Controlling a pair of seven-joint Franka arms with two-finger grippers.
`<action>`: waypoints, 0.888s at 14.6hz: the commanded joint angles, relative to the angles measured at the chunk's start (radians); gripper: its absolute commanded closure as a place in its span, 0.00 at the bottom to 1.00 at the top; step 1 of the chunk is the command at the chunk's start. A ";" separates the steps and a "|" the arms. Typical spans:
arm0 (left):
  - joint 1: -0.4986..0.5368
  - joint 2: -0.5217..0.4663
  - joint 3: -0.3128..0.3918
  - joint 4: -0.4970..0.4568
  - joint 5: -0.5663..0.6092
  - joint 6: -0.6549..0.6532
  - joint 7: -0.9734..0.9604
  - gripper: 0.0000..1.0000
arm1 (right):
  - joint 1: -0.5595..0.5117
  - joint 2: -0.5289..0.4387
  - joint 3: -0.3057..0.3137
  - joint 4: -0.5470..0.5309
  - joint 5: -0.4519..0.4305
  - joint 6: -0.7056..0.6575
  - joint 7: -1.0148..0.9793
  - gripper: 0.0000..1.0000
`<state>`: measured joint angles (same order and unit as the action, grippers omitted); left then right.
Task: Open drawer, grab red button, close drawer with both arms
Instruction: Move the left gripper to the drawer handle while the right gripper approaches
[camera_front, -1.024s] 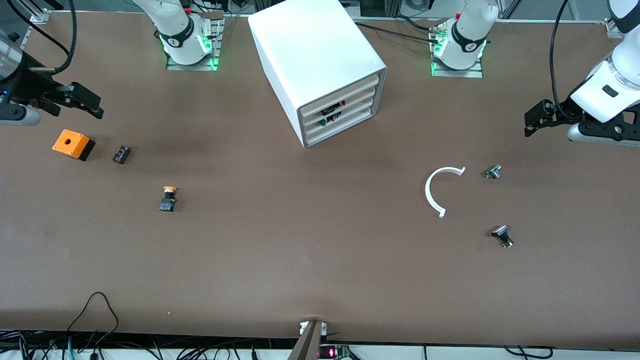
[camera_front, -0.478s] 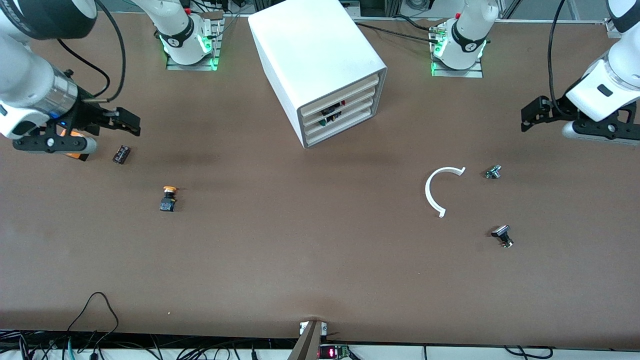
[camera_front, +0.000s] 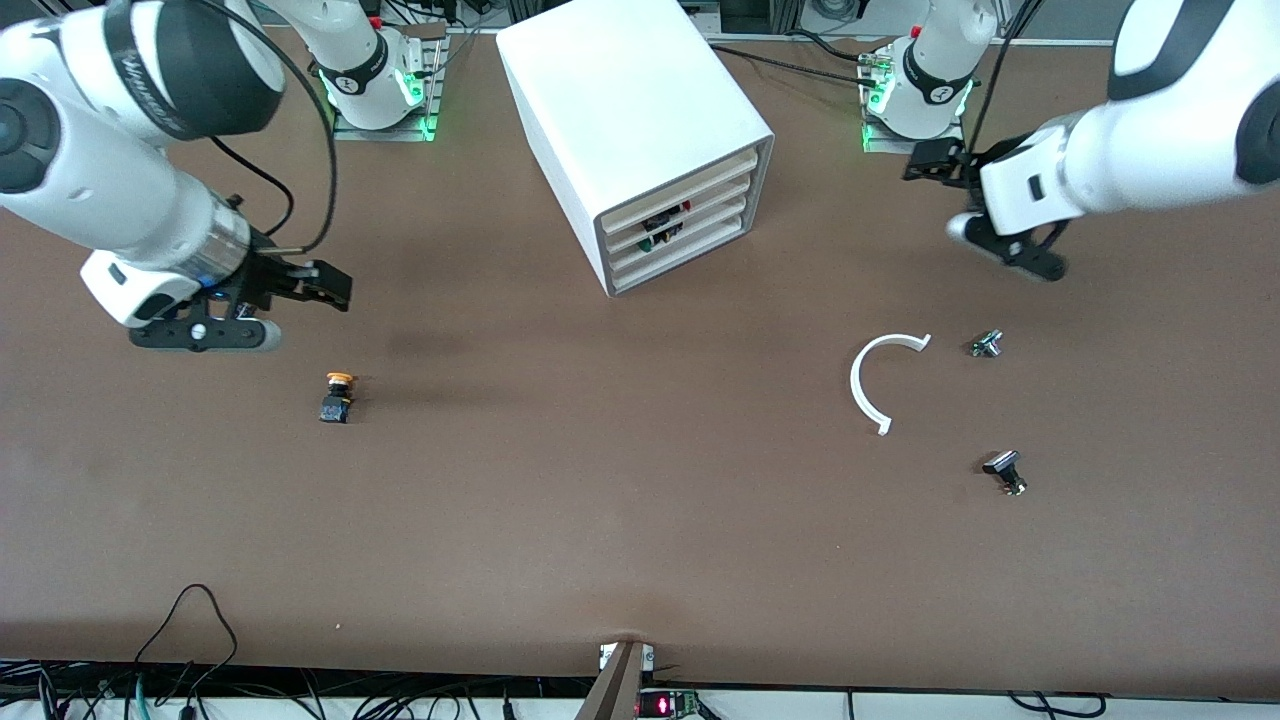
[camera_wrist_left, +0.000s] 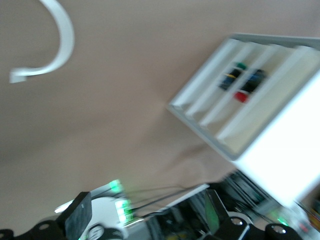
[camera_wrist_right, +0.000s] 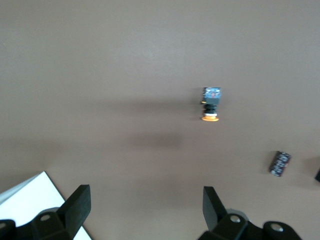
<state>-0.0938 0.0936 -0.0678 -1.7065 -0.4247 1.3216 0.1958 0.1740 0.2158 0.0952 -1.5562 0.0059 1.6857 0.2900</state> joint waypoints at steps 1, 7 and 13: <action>0.035 0.121 0.008 -0.008 -0.170 -0.032 0.219 0.01 | 0.056 0.048 -0.006 0.036 0.019 0.009 0.105 0.01; 0.065 0.150 0.008 -0.260 -0.471 0.065 0.445 0.11 | 0.156 0.134 -0.006 0.085 0.017 0.040 0.337 0.01; 0.014 0.167 -0.052 -0.449 -0.670 0.251 0.651 0.40 | 0.265 0.234 -0.006 0.186 0.016 0.040 0.529 0.01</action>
<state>-0.0628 0.2812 -0.0930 -2.1197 -1.0530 1.5313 0.7972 0.4084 0.4037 0.0973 -1.4369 0.0084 1.7385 0.7591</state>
